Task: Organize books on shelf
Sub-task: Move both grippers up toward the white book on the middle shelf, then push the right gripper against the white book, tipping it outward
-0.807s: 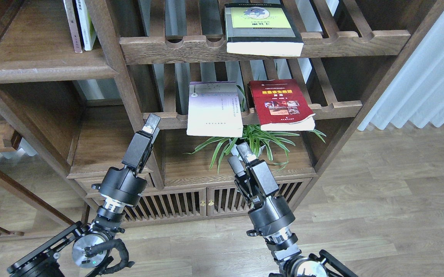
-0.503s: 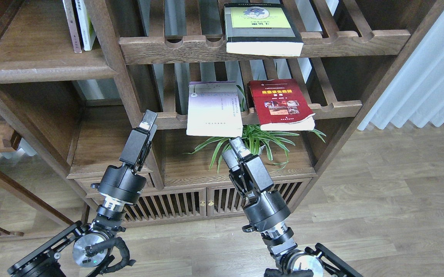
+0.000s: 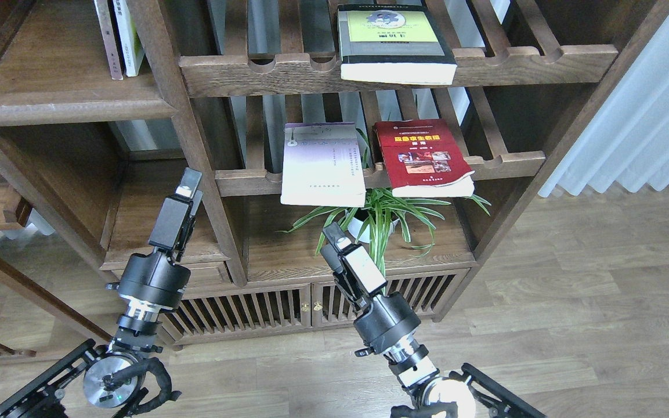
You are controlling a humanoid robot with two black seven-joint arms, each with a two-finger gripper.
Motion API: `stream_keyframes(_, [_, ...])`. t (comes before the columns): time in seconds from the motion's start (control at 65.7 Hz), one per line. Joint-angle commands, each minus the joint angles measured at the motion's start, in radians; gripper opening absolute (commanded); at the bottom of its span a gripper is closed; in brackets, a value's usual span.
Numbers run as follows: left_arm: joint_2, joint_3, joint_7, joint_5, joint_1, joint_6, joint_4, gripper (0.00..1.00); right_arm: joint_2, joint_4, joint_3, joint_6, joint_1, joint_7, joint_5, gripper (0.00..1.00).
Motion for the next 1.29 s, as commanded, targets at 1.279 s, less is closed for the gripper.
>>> stream_keyframes(1.279, [-0.015, 0.005, 0.000, 0.000, 0.046, 0.000, 0.064, 1.00, 0.000, -0.369, -0.141, -0.249, 0.471, -0.074, 0.437, 0.97])
